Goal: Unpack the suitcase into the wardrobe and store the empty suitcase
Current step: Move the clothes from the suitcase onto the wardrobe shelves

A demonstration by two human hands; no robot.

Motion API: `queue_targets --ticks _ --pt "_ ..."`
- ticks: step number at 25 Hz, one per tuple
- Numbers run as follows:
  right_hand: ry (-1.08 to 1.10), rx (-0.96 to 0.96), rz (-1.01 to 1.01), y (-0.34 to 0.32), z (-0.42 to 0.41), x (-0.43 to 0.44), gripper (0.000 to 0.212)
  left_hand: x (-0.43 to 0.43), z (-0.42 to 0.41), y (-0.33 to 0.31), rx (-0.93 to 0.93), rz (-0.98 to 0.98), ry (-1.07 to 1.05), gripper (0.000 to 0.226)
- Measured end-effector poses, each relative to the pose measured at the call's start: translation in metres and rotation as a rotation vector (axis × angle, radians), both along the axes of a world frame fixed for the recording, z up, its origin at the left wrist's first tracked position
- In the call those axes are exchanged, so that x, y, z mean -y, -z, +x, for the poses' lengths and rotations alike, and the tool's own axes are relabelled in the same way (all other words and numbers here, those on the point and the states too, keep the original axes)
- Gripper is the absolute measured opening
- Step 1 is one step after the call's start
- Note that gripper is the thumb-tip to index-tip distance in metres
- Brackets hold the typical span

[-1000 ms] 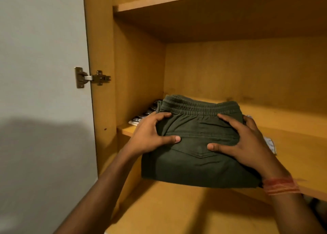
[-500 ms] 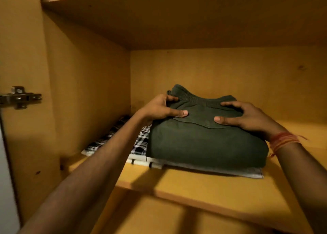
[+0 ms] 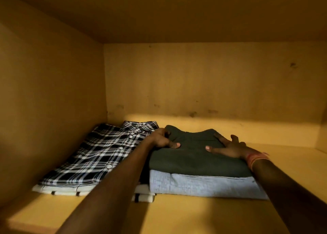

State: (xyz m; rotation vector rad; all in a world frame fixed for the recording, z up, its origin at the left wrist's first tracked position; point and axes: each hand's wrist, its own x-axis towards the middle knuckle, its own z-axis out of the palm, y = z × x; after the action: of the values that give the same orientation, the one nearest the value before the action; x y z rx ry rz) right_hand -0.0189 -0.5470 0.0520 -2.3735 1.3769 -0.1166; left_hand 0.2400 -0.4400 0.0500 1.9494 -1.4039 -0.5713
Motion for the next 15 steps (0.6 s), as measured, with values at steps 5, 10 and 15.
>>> queue_targets --ticks 5,10,15 --pt "-0.059 -0.114 -0.132 -0.011 0.008 -0.007 0.082 -0.002 -0.009 -0.011 0.191 -0.313 0.047 0.081" --pt "-0.112 -0.115 -0.075 -0.004 0.007 -0.018 0.064 -0.008 -0.011 0.000 0.525 -0.151 0.070 0.077" --pt "-0.100 -0.290 -0.284 -0.014 0.026 -0.023 0.071 -0.011 -0.037 -0.031 0.841 0.208 0.033 0.063"
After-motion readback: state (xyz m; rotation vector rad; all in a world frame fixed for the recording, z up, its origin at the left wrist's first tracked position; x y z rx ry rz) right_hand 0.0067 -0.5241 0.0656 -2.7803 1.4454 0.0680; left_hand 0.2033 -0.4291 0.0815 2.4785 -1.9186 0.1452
